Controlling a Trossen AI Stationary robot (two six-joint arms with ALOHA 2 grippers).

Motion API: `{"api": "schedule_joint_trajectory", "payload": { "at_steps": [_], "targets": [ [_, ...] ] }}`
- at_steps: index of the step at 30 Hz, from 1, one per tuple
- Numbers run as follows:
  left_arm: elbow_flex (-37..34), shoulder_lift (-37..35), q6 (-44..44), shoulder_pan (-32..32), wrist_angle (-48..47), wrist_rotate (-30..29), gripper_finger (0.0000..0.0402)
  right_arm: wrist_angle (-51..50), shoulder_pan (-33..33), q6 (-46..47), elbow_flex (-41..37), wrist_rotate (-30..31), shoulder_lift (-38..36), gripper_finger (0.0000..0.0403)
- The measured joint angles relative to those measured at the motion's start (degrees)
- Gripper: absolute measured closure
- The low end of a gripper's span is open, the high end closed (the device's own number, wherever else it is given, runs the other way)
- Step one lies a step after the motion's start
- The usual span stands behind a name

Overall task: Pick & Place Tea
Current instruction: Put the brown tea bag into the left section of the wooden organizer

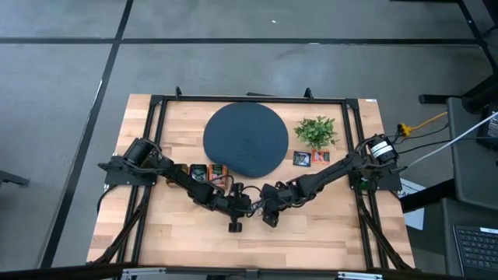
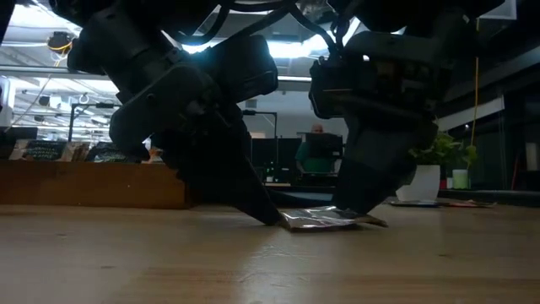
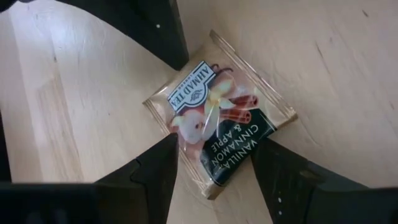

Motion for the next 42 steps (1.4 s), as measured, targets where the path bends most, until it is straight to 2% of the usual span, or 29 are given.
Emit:
{"api": "schedule_joint_trajectory", "payload": {
  "at_steps": [3,5,13,15,20,28,36,42],
  "targets": [
    [0.00,0.00,-0.04,0.02,0.02,-0.08,0.0399,0.00,-0.01,-0.03,0.00,0.16,0.04,0.0211],
    [-0.02,0.00,-0.28,0.02,0.04,-0.12,0.0399,-0.15,-0.02,-0.02,0.00,0.54,0.04,0.0232],
    [-0.02,0.02,-0.52,0.07,0.15,-0.30,0.0399,-0.30,-0.22,0.10,0.00,1.56,0.22,0.0375],
    [-0.02,0.02,-0.52,0.08,0.15,-0.16,0.0397,-0.23,-0.21,0.07,0.00,1.67,0.24,0.0393],
    [-0.27,-1.91,-1.89,0.31,-2.08,3.07,0.0389,-0.95,-0.20,0.13,0.02,1.64,0.24,0.0392],
    [-3.58,-11.94,-2.57,-0.37,-5.36,2.88,0.0371,-1.27,-0.17,-0.29,0.09,1.48,0.20,0.0398],
    [-12.28,-23.08,-9.73,1.29,-1.70,6.09,0.0346,-2.34,-0.03,-7.77,1.24,1.30,0.20,0.0400],
    [-15.21,-27.22,-14.95,4.24,0.67,8.82,0.0327,-5.46,1.16,-15.38,5.57,7.02,0.21,0.0401]
  ]
}}
